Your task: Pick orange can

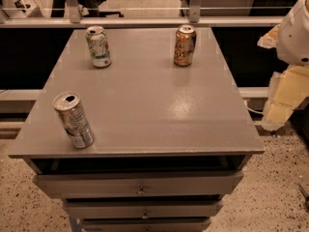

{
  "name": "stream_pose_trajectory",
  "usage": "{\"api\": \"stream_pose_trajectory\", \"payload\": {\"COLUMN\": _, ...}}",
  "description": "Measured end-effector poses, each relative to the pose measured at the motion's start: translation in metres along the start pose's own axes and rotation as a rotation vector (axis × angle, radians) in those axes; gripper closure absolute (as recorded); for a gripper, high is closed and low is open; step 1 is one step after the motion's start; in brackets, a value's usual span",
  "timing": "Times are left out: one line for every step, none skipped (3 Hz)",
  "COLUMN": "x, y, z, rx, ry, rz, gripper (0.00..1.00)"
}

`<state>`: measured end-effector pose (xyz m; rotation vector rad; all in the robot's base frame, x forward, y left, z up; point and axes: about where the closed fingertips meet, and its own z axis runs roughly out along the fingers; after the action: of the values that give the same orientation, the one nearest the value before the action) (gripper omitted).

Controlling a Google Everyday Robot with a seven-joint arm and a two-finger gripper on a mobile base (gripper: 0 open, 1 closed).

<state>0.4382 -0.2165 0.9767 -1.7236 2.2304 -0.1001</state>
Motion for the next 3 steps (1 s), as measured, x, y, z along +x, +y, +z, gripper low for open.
{"api": "stream_pose_trajectory", "payload": {"x": 0.0, "y": 0.0, "z": 0.0, "rx": 0.0, "ry": 0.0, "rz": 0.0, "gripper": 0.0}}
{"api": "stream_pose_trajectory", "payload": {"x": -0.001, "y": -0.003, "z": 0.003, "rx": 0.003, "ry": -0.023, "rz": -0.001, "gripper": 0.0}}
{"api": "stream_pose_trajectory", "payload": {"x": -0.002, "y": -0.021, "z": 0.013, "rx": 0.016, "ry": -0.085, "rz": 0.011, "gripper": 0.0}}
